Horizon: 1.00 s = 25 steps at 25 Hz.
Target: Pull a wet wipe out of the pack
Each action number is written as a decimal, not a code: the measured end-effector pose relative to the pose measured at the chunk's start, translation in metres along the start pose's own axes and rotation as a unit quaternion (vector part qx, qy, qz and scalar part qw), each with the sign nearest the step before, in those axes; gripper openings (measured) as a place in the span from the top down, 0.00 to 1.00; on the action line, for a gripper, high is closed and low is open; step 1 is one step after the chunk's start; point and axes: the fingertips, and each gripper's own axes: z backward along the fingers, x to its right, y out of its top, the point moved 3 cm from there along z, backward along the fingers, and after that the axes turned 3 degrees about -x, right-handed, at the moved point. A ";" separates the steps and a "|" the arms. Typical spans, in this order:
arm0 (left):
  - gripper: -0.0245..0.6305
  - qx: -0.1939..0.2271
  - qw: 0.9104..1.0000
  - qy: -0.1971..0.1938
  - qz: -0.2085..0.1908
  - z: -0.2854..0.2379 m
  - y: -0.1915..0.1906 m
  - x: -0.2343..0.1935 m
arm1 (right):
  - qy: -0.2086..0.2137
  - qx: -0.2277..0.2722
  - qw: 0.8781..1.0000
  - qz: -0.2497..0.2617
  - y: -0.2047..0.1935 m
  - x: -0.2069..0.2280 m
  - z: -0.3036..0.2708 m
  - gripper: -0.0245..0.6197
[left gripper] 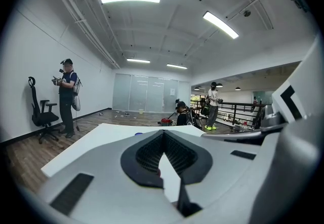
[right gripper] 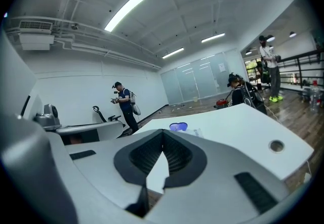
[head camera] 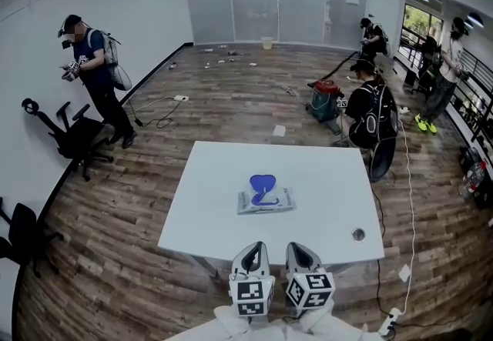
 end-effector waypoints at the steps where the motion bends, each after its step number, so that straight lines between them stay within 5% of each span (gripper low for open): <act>1: 0.96 -0.001 1.000 -0.001 0.001 -0.004 0.001 -0.002 | 0.000 0.000 1.000 -0.001 0.001 0.001 -0.005 0.95; 25: 0.96 -0.017 1.000 0.003 0.018 -0.088 0.003 -0.038 | 0.005 -0.016 1.000 -0.002 0.027 0.016 -0.084 0.95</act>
